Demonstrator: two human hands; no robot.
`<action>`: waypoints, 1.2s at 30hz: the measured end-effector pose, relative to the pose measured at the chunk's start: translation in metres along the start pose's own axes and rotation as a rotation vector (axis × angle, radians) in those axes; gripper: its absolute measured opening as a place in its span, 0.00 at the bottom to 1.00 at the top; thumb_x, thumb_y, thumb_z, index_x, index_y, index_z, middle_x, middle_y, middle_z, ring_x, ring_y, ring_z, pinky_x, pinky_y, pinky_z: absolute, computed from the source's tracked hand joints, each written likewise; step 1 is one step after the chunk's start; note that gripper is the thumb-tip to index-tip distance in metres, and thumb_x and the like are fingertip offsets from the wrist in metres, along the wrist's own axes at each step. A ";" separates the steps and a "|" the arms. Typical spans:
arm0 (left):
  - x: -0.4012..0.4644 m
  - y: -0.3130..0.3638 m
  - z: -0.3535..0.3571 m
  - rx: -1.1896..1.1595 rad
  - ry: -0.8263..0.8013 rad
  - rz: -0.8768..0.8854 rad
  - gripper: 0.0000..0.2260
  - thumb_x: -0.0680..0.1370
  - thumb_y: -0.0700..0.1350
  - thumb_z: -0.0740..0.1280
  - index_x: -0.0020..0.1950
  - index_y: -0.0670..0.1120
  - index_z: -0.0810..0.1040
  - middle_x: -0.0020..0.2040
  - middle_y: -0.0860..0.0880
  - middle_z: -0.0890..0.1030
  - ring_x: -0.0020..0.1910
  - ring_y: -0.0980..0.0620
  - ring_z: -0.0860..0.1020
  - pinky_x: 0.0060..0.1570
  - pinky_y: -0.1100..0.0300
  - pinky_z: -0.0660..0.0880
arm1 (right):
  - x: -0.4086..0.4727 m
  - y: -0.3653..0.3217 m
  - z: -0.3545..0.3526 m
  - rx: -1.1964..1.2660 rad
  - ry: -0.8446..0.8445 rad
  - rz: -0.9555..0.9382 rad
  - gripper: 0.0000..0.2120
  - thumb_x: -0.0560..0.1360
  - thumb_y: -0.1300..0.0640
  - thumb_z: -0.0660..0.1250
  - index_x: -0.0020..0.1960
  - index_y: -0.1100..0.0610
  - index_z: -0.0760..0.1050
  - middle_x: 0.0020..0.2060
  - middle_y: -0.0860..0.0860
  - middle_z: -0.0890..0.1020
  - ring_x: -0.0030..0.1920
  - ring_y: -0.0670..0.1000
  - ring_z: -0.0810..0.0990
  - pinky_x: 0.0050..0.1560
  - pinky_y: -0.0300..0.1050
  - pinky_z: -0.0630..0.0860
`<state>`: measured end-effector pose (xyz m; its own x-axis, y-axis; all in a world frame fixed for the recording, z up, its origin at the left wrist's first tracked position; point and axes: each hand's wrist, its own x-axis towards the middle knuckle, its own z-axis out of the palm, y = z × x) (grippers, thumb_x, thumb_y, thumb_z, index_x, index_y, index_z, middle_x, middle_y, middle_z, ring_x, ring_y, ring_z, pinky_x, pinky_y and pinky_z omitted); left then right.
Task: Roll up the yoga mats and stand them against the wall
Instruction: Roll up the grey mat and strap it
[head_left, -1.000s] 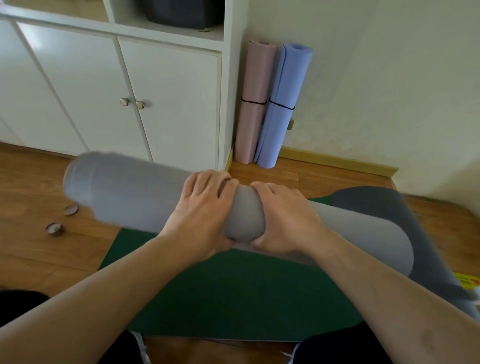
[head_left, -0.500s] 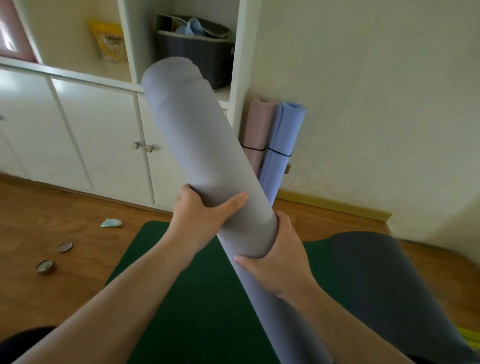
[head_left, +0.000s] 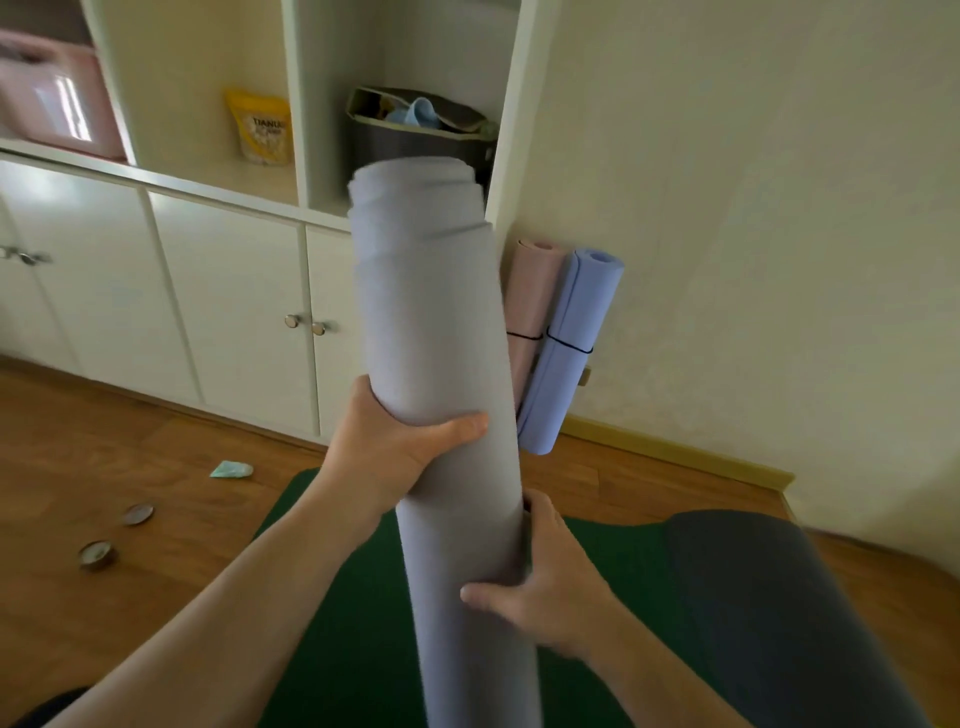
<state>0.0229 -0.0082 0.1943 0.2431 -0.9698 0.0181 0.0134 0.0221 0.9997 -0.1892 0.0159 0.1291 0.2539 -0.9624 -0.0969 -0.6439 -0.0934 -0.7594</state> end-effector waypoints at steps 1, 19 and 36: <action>-0.005 -0.002 0.003 0.059 -0.002 0.022 0.48 0.52 0.61 0.89 0.67 0.57 0.71 0.58 0.57 0.82 0.56 0.54 0.82 0.49 0.51 0.83 | 0.000 -0.003 -0.009 0.044 -0.059 -0.025 0.52 0.65 0.42 0.84 0.79 0.39 0.56 0.71 0.35 0.70 0.71 0.42 0.71 0.74 0.48 0.71; -0.039 -0.020 0.018 0.235 -0.701 0.042 0.44 0.69 0.39 0.83 0.76 0.62 0.62 0.62 0.69 0.79 0.63 0.69 0.77 0.57 0.69 0.77 | -0.022 0.011 -0.070 0.351 -0.080 -0.222 0.45 0.74 0.57 0.81 0.76 0.25 0.62 0.74 0.36 0.75 0.75 0.43 0.72 0.73 0.50 0.72; -0.030 -0.030 0.027 0.376 -0.433 0.190 0.47 0.58 0.58 0.88 0.72 0.66 0.69 0.63 0.64 0.81 0.62 0.62 0.79 0.62 0.57 0.78 | -0.010 -0.116 -0.138 0.086 0.161 -0.313 0.26 0.78 0.49 0.64 0.76 0.40 0.72 0.67 0.41 0.80 0.66 0.38 0.77 0.63 0.43 0.73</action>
<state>-0.0105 0.0137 0.1647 -0.2100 -0.9698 0.1239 -0.3544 0.1937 0.9148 -0.2165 0.0015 0.3070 0.3076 -0.9191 0.2462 -0.4880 -0.3745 -0.7884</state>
